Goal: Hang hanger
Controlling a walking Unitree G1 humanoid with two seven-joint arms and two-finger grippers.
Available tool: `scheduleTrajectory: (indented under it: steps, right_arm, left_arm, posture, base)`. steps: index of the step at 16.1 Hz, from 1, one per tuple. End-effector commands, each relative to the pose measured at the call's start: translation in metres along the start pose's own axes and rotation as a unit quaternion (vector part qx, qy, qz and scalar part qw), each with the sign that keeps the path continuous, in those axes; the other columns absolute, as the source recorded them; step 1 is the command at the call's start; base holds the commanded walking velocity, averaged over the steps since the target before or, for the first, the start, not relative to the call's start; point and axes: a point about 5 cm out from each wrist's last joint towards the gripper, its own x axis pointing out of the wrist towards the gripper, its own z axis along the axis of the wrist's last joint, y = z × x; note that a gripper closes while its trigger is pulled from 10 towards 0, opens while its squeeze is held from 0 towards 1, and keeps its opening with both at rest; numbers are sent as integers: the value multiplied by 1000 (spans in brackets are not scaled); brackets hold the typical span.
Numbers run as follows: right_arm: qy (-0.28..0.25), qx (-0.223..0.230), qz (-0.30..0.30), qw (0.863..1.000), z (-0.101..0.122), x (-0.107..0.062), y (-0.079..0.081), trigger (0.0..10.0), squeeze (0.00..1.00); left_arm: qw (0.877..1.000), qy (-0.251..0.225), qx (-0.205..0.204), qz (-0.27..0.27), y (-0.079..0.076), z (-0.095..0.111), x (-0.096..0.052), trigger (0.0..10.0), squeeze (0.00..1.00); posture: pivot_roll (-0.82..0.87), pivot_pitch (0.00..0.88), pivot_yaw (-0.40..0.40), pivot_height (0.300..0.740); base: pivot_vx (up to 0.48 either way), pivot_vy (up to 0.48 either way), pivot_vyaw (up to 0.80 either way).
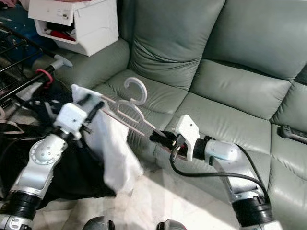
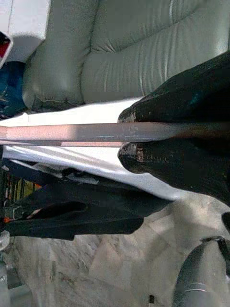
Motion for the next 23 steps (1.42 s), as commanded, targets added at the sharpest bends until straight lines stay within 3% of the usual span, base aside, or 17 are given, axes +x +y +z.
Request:
scheduleTrajectory:
  steps: [1,4,6,9,10,11,13,14,15,16,17,19,20,21,22,23]
  right_arm:
    - [-44,-43,-9,998,19,-3,-2,10000,0]
    - [-44,-49,-43,997,12,-4,-4,10000,0]
    - [-41,-47,-62,996,4,-6,-3,10000,0]
    - [-53,-56,-76,994,6,-2,-3,10000,0]
    - [-55,-59,-77,994,7,-1,-2,10000,0]
    - [-60,-62,-78,993,8,1,-2,10000,0]
    - [-65,-66,-74,993,8,4,1,10000,0]
    - [-66,-65,-67,993,8,5,4,10000,0]
    - [-67,-65,-56,994,8,6,7,10000,0]
    - [-67,-64,-50,994,8,6,9,10000,0]
    - [-67,-63,-40,995,9,6,11,10000,0]
    - [-60,-55,-10,997,7,5,18,10000,0]
    - [-57,-55,-6,997,6,3,19,10000,0]
    - [-56,-55,-7,997,5,2,19,10000,0]
    - [-54,-56,-9,997,4,0,19,10000,0]
    - [-51,-55,-11,997,4,-3,19,10000,0]
  left_arm:
    - [999,4,12,34,10,-2,-6,10000,1000]
    - [997,9,4,76,15,-6,-18,10000,1000]
    - [998,30,-18,56,1,-15,-28,10000,1000]
    - [997,48,-30,43,-11,-19,-31,10000,1000]
    - [997,47,-36,42,-13,-18,-31,10000,941]
    - [997,46,-38,40,-15,-17,-30,10000,859]
    - [997,45,-41,38,-16,-16,-26,10000,502]
    - [997,43,-47,37,-15,-16,-24,10000,71]
    - [997,39,-56,32,-15,-15,-22,2824,0]
    - [997,37,-62,28,-16,-14,-20,902,0]
    - [997,32,-71,26,-16,-13,-18,0,0]
    - [996,22,-87,21,-19,-9,-13,0,0]
    - [996,23,-88,18,-20,-8,-13,4235,0]
    - [996,23,-88,14,-20,-9,-13,4235,0]
    - [996,26,-89,14,-20,-9,-13,3686,0]
    - [995,28,-91,15,-19,-11,-15,0,0]
  posture:
    - [-43,0,-26,740]
    - [-41,0,-21,740]
    - [-39,0,-23,740]
    - [-34,0,-29,740]
    - [-34,0,-29,740]
    - [-36,0,-28,740]
    - [-36,0,-27,740]
    - [-36,0,-27,740]
    - [-38,0,-27,740]
    - [-38,0,-27,740]
    - [-40,0,-29,740]
    - [-41,0,-29,740]
    - [-41,0,-29,740]
    - [-41,0,-29,740]
    - [-42,0,-28,740]
    - [-43,0,-27,740]
  base:
    - [0,0,0]
    - [0,0,0]
    - [0,0,0]
    - [0,0,0]
    - [0,0,0]
    - [0,0,0]
    - [0,0,0]
    - [0,0,0]
    - [0,0,0]
    - [0,0,0]
    - [0,0,0]
    - [0,0,0]
    - [0,0,0]
    - [0,0,0]
    - [0,0,0]
    - [0,0,0]
